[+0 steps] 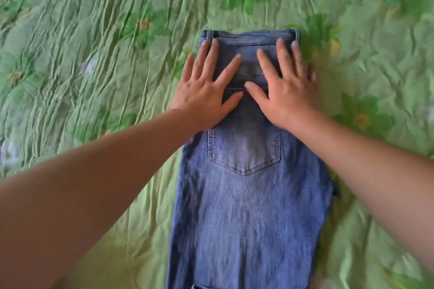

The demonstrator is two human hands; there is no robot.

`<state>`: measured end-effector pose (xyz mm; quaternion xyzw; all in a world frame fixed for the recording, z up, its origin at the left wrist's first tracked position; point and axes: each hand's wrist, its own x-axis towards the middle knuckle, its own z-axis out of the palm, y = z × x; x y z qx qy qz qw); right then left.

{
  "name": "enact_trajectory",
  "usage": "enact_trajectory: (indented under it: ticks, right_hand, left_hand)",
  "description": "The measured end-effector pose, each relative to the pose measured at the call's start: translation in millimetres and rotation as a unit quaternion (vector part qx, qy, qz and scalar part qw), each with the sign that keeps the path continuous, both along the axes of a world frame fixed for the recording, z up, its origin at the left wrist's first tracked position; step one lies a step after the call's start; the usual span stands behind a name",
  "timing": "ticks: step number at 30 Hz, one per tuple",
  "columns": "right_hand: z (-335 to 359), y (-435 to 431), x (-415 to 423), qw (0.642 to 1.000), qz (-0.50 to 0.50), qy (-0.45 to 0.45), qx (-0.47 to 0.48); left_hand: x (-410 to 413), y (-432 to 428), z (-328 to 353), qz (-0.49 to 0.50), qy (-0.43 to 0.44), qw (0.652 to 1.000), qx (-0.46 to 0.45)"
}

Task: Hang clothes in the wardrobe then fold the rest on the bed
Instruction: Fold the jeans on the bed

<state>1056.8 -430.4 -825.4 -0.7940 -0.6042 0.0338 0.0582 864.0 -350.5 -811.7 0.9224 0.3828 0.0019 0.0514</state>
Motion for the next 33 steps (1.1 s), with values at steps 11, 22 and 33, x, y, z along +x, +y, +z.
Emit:
enact_trajectory:
  ticks: [11,22,33]
  right_hand:
    - [-4,12,1,0.993,0.005,-0.032,-0.112]
    - [53,-173,-100,0.981,0.03,0.128,-0.141]
    - [67,-345,-198,0.971,-0.068,0.21,-0.095]
  left_hand:
    - [10,12,-4,0.008,0.071,0.995,-0.069]
    - [-103,-179,44,-0.015,-0.066,0.973,-0.22]
    - [-184,-302,56,0.147,-0.122,0.902,-0.387]
